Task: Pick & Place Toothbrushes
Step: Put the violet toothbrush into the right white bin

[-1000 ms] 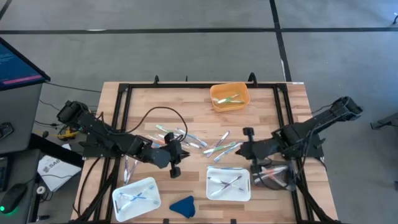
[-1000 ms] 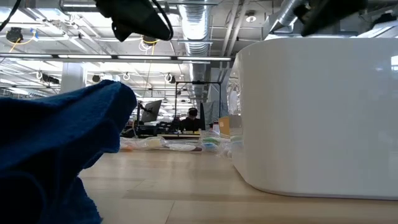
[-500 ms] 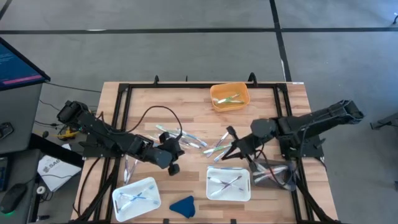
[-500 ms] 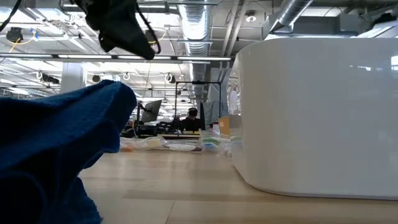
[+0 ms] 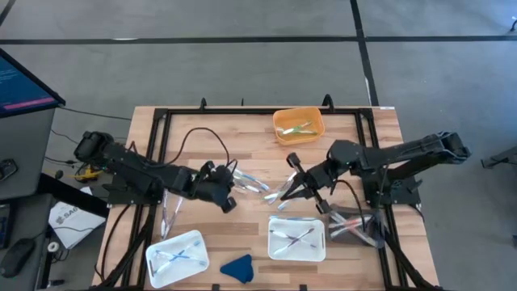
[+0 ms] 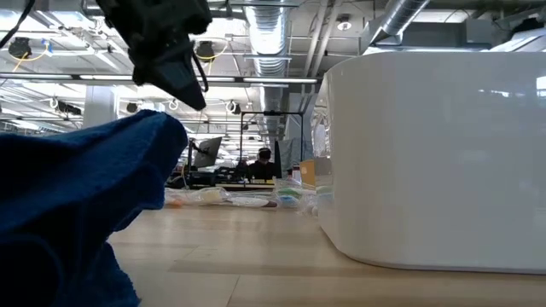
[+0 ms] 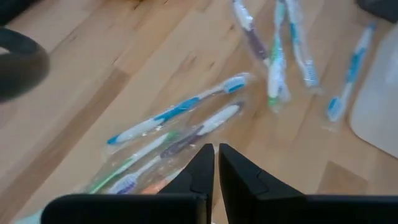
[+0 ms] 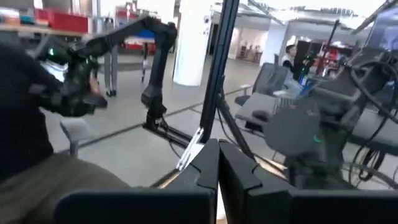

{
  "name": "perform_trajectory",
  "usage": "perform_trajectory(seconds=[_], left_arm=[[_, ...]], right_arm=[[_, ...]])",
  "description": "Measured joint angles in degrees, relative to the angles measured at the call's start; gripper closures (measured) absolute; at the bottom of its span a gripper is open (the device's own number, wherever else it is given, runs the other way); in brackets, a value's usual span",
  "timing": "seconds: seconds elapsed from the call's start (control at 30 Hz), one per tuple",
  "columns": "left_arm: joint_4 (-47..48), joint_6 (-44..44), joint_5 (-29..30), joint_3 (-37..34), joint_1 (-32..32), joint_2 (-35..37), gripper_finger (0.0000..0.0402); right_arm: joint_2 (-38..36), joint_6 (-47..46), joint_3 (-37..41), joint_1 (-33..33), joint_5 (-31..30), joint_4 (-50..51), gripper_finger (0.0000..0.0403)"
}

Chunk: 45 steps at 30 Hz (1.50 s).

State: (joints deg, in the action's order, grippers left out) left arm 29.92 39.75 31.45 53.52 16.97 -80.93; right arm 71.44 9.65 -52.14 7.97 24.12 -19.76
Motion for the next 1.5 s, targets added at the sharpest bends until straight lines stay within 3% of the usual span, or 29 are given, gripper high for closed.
perform_trajectory(seconds=[0.23,0.4,0.47,0.57,0.73,0.87,1.13,1.37,1.5], left_arm=[[1.21,-0.62,-11.07,0.0,-8.24,-0.02,0.0384],[-0.28,-3.7,-12.03,0.0,-10.72,-0.02,0.0385],[-2.9,-3.69,-11.83,0.0,-10.95,-0.02,0.0385],[-10.0,-5.25,-11.67,0.0,-10.97,-0.02,0.0385],[-22.88,-13.8,-8.53,0.04,-10.64,-0.28,0.0385],[-27.32,-15.8,-7.34,0.04,-11.08,-0.48,0.0385],[-27.53,-15.98,-6.77,-0.05,-11.34,-0.48,0.0385],[-27.54,-15.25,-1.28,-3.45,-11.53,-0.48,0.0385],[-27.5,-9.24,4.0,-7.36,-11.69,-0.48,0.0385]], right_arm=[[-0.07,-8.05,2.45,-3.13,-0.17,-11.02,0.0403],[-0.04,-18.79,12.65,-8.1,-4.52,-35.32,0.0403],[0.01,-22.0,16.32,-10.36,-8.03,-41.63,0.0403],[0.07,-26.52,18.86,-12.92,-8.73,-47.17,0.0403],[-1.14,-31.21,19.06,-13.45,-7.63,-48.46,0.0403],[-2.07,-31.18,19.06,-12.03,-7.11,-47.43,0.0403],[-2.25,-31.17,19.06,-12.03,-5.7,-47.33,0.0403],[-2.25,-31.17,19.06,-12.33,-4.65,-47.35,0.0403],[-2.25,-31.16,19.06,-12.32,-4.64,-47.35,0.0403]])
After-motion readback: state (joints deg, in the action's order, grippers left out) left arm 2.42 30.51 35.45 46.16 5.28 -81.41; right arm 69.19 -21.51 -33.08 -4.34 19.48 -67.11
